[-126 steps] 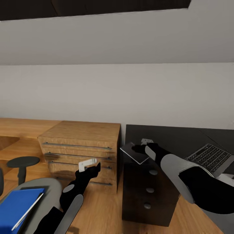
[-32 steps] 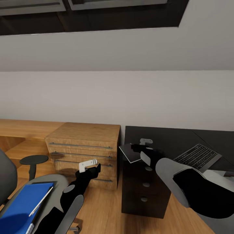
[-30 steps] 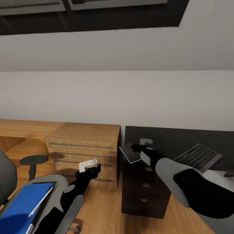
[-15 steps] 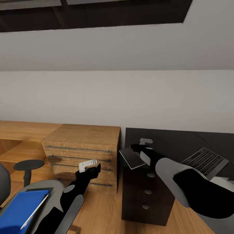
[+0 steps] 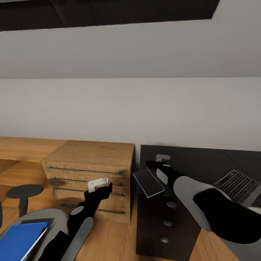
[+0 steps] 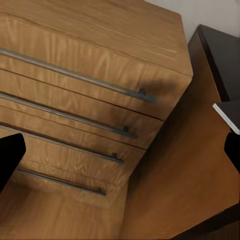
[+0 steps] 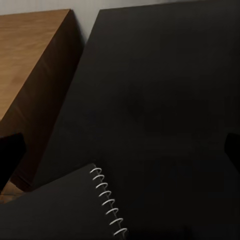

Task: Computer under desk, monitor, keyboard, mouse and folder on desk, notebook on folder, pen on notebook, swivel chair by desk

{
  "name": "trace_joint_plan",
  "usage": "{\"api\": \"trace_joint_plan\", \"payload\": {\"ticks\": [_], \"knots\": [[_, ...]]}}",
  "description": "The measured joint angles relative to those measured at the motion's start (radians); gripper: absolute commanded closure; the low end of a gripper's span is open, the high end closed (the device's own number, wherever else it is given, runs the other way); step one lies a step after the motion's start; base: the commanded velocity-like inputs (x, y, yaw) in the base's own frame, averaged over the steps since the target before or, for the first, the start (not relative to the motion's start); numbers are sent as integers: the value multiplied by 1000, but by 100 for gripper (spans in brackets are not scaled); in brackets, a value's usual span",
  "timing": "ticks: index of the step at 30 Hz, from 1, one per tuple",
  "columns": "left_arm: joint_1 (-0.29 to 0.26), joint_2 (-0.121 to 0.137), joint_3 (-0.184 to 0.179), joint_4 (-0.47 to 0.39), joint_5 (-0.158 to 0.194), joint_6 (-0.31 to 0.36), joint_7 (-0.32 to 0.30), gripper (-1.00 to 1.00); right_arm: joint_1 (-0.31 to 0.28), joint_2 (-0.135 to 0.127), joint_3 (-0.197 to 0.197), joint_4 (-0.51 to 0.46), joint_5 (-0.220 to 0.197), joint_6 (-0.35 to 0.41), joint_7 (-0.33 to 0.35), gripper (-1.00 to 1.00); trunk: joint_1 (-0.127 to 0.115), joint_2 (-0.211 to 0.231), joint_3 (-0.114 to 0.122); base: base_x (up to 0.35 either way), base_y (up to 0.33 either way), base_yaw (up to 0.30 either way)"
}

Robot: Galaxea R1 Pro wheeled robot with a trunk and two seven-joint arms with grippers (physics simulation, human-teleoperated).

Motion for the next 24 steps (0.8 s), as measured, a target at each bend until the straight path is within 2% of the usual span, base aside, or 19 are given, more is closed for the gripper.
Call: {"api": "trace_joint_plan", "payload": {"ticks": [24], "knots": [[0, 0, -1, 0, 1, 0, 0, -100, 0, 12, 3, 7, 1, 4, 3, -100, 0, 0, -6, 22, 0, 8]]}}
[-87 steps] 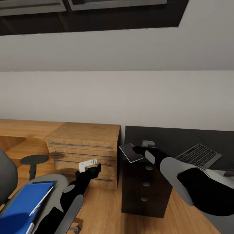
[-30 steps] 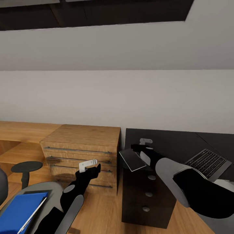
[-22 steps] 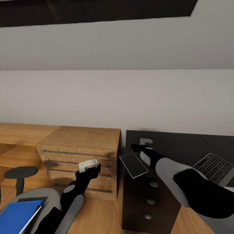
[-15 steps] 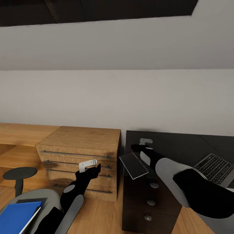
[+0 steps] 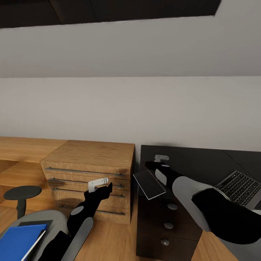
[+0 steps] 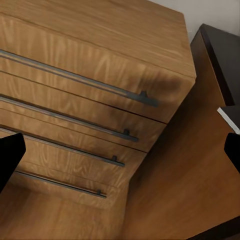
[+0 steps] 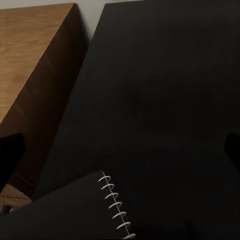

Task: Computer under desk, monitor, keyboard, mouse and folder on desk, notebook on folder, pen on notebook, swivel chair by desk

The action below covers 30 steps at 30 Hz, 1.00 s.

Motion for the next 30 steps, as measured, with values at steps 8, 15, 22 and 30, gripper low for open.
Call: {"api": "trace_joint_plan", "payload": {"ticks": [8, 15, 22, 30], "knots": [[0, 0, 0, 0, 0, 0, 0, -100, 1, 21, -2, 1, 53, 5, 0, -100, 0, 0, -9, 0, 0, 153], [0, 0, 0, 0, 0, 0, 0, -100, 1, 19, -3, 1, 55, 5, -1, -100, 0, 0, -15, 0, 0, 112], [0, 0, -1, 5, -2, 0, 0, -100, 0, 17, -5, -2, 57, 5, -3, -100, 0, 0, -21, 0, 0, 2], [0, 0, -2, 6, -3, 0, 0, -100, 0, 16, -6, -2, 57, 5, -3, -100, 0, 0, -32, 0, 0, 0]]}}
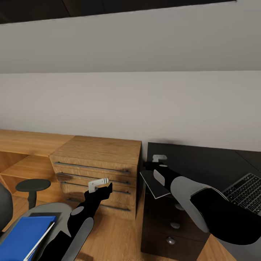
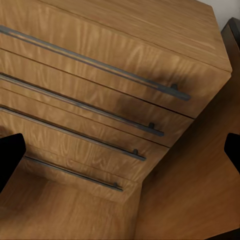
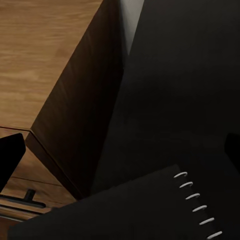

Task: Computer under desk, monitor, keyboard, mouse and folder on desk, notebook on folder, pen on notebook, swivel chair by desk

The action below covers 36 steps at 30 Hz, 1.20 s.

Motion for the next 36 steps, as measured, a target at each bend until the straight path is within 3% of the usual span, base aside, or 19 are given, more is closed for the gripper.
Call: {"api": "trace_joint_plan", "payload": {"ticks": [36], "knots": [[0, 0, 0, 0, 0, 0, 0, -100, 0, -2, 0, -1, -2, 0, -5, -100, 0, 0, -52, 0, 0, 0]]}}
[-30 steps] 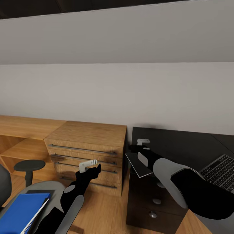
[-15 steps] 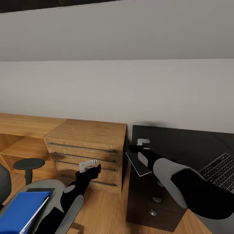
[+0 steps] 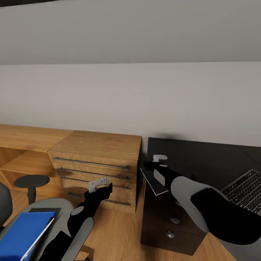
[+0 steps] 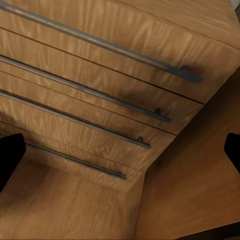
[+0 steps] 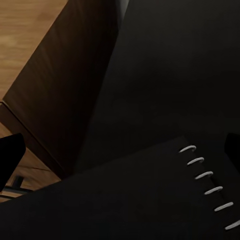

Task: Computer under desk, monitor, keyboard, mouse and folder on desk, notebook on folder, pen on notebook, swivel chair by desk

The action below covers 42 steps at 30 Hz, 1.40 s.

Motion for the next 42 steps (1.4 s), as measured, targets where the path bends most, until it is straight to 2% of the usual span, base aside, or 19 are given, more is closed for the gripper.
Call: {"api": "trace_joint_plan", "payload": {"ticks": [14, 32, 42], "knots": [[0, 0, -1, 0, 0, -2, 0, -100, 0, -1, 0, 0, 0, 0, 0, -100, 0, 0, -18, 0, 0, 0], [0, 0, -1, 0, 0, -2, 0, -100, 1, -8, 9, 5, 7, -2, 5, -100, 0, 0, -20, -1, 0, 0], [0, 0, -1, 0, 0, -2, 0, -100, 0, -10, 7, 5, 9, -1, 3, -100, 0, 0, -20, -105, 0, 0]]}}
